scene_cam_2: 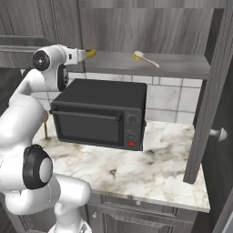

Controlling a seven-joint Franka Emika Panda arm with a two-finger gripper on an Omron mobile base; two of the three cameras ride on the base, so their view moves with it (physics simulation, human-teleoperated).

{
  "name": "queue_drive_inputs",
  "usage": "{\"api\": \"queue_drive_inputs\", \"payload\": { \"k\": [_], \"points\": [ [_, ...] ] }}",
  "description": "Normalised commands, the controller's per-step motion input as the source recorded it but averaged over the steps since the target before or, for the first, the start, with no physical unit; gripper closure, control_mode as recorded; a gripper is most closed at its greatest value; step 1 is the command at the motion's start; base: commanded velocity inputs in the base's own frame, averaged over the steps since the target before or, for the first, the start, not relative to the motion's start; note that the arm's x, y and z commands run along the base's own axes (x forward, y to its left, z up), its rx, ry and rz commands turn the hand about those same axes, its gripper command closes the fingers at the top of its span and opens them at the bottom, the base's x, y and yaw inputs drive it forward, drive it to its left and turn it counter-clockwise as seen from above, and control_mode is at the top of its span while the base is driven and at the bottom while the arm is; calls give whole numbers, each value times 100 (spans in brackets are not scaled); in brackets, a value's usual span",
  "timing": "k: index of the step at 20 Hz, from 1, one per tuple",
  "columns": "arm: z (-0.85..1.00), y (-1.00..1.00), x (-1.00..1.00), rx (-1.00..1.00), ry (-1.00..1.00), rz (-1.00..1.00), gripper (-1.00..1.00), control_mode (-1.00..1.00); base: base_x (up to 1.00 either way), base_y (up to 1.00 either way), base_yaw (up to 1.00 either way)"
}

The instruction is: Pick the sponge and dish brush from the cabinet and place them on the counter.

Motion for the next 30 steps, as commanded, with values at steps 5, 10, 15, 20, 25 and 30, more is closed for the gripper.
{"api": "queue_drive_inputs", "payload": {
  "k": [5,10,15,20,25,30],
  "points": [
    [-2,12,6,0,23,6,100,-100,0,0,0],
    [-24,15,0,0,3,5,100,-100,0,0,0],
    [-40,31,-4,-2,0,1,100,-100,0,0,0],
    [-40,55,-41,-11,0,0,100,-100,0,0,0],
    [-37,70,-67,-17,0,-2,100,-100,0,0,0],
    [-37,74,-65,-13,2,-5,100,-100,0,0,0]
  ]
}}
